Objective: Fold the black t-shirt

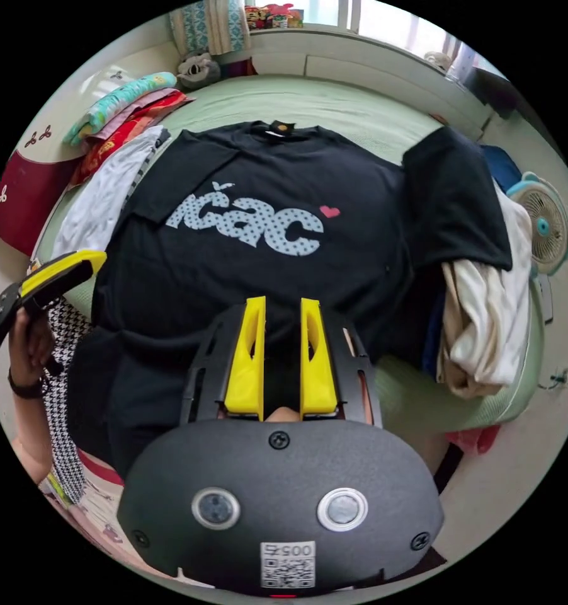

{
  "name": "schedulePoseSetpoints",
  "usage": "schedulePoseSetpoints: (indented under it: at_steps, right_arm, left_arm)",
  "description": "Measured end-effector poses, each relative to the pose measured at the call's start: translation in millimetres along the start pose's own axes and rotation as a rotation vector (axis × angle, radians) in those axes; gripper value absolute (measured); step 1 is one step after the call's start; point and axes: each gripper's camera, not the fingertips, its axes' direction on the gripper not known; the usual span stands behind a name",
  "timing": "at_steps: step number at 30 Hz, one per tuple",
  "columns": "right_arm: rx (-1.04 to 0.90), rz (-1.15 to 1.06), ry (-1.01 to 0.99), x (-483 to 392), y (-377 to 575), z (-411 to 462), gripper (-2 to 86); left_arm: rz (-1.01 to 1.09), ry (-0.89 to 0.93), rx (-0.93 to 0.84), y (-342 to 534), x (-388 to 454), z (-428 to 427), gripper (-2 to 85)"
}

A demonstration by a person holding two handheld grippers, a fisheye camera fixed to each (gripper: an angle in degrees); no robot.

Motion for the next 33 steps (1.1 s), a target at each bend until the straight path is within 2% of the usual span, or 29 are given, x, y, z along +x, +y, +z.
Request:
schedulePoseSetpoints:
  at_steps: [9, 13, 17, 20, 25, 33]
  right_arm:
    - [0.03, 0.113, 0.002, 11, 40, 14, 3.8]
    - [0.088, -0.026, 0.049, 4, 56, 12, 3.7]
    - [0.054, -0.028, -0.024, 18, 59, -8, 3.3]
    - [0.225, -0.015, -0.074, 46, 52, -60, 5.7]
    - [0.399, 0.133, 0.058, 119, 11, -119, 8.5]
    - [0.187, 0.322, 0.035, 194, -41, -79, 9.8]
  left_arm:
    - [0.052, 0.049, -0.046, -46, 64, 56, -0.1]
    - [0.059, 0.06, -0.049, -75, 77, 83, 0.0]
    - [0.07, 0.04, -0.063, -86, 81, 104, 0.0]
    - [0.101, 0.049, -0.022, -80, 81, 110, 0.0]
    - [0.103, 0.116, 0.041, -79, 76, 104, 0.0]
    - [0.072, 0.183, 0.016, -83, 59, 114, -0.3]
